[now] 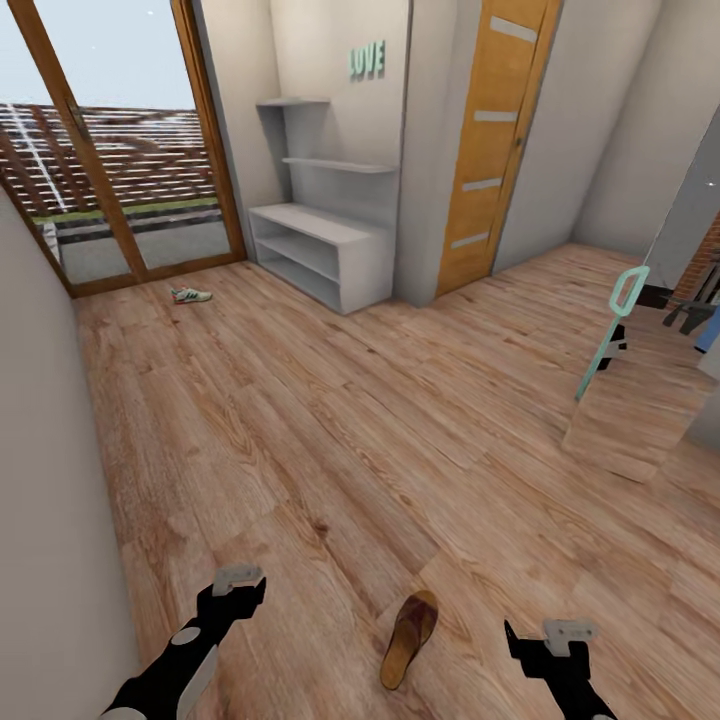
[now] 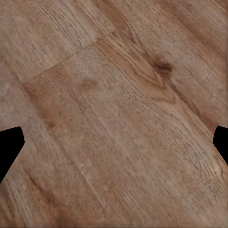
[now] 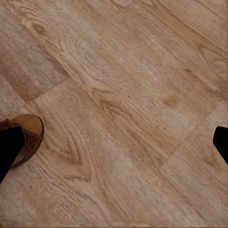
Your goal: Pick up the two gym shoes and the two sandals from the corridor floor and place them onto the hallstand (shoe rack) in the corridor, making sure they are on the rack and not on the floor. Arrange them so the two gym shoes are next to each other and the two sandals are next to each other.
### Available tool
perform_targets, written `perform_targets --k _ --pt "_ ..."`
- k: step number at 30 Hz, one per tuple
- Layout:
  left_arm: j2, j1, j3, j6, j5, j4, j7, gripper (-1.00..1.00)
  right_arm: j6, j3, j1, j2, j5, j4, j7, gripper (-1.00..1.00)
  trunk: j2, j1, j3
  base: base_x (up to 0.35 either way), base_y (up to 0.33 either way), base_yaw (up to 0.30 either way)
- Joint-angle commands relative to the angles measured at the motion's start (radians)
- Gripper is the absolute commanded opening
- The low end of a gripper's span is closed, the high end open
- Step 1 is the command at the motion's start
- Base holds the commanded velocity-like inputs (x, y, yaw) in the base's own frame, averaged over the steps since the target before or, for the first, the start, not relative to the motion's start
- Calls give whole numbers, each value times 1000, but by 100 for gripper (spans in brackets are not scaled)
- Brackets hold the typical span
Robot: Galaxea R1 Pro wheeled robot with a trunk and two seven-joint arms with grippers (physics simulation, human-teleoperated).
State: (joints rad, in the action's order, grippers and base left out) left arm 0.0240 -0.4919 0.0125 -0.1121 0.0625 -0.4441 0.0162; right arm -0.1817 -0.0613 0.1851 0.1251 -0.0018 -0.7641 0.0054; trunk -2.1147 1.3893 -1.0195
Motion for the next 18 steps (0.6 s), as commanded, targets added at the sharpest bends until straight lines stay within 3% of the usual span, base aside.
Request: perform_targets --k 1,3,5,6,9,12,13,18 --pt "0 0 -9 -3 7 1 2 100 0 0 0 -6 -1 15 0 100 0 0 -1 0 0 12" --pt "-1 -1 -24 -2 7 0 1 100 6 0 1 -21 -2 26 -1 100 0 0 -1 0 0 9" --pt "-8 -4 -45 -1 7 -4 1 100 26 -1 3 -59 -3 34 -3 100 0 0 -1 0 0 4" --pt "-20 -19 -58 7 7 -20 2 100 59 -2 7 -106 -2 37 -15 100 0 0 -1 0 0 2" --pt "-34 -56 -67 23 6 -47 1 100 118 -2 24 -164 -3 39 -65 100 0 0 -1 0 0 1" --pt "-46 -124 -75 88 6 -64 1 100 194 -2 65 -225 -5 41 -149 100 0 0 -1 0 0 0" --pt "-58 -179 -88 173 6 -69 11 100 240 -2 107 -264 -5 42 -186 100 0 0 -1 0 0 0" --pt "-75 -257 -99 273 7 -72 40 100 293 -3 171 -294 -8 49 -206 100 0 0 -1 0 0 0"
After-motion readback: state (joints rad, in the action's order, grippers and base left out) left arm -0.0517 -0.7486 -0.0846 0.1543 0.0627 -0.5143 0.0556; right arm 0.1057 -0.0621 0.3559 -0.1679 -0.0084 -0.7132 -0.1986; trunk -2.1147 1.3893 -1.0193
